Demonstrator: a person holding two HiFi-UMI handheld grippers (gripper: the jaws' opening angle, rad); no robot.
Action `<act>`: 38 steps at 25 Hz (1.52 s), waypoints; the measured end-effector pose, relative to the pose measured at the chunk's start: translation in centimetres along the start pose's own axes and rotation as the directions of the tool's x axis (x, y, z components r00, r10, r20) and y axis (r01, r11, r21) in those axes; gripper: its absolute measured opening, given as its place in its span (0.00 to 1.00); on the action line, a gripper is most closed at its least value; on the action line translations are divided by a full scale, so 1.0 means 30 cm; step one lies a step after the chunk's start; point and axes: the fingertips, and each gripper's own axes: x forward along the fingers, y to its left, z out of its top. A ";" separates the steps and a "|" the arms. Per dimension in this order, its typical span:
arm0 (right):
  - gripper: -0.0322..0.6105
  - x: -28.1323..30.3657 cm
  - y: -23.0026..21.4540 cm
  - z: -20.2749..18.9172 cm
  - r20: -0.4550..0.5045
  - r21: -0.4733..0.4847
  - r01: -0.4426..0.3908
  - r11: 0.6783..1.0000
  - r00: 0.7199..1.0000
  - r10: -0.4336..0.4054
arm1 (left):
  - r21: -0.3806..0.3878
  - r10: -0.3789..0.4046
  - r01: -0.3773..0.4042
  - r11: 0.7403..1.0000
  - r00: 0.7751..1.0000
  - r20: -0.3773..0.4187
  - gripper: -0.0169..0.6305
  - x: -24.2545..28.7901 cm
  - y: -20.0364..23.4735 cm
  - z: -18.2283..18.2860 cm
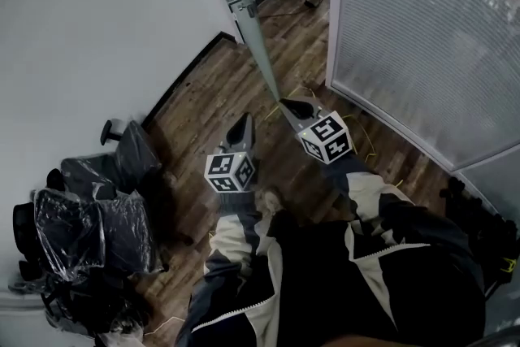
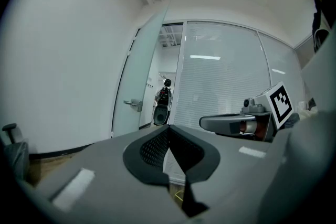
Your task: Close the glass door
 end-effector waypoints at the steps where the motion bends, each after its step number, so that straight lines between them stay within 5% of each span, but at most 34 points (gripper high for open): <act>1: 0.06 0.039 -0.023 0.007 -0.002 -0.002 0.018 1.000 1.000 -0.018 | -0.003 -0.010 0.010 1.000 1.000 0.007 0.03 0.031 0.044 0.009; 7: 0.06 0.304 -0.130 0.125 0.015 -0.017 0.132 0.991 0.991 -0.132 | 0.022 -0.078 0.078 0.997 0.997 0.009 0.03 0.216 0.328 0.089; 20: 0.06 0.817 -0.240 0.282 0.030 -0.051 0.161 0.986 0.987 -0.160 | 0.019 -0.112 0.112 0.994 0.993 0.043 0.03 0.448 0.756 0.218; 31: 0.06 1.078 -0.446 0.345 0.065 -0.013 0.156 0.988 0.986 -0.155 | 0.034 -0.147 0.146 0.989 0.989 0.017 0.03 0.800 0.909 0.294; 38: 0.06 1.132 -0.594 0.350 0.044 0.013 0.308 0.951 0.950 -0.308 | 0.034 -0.294 0.294 0.955 0.956 -0.004 0.03 0.992 0.930 0.333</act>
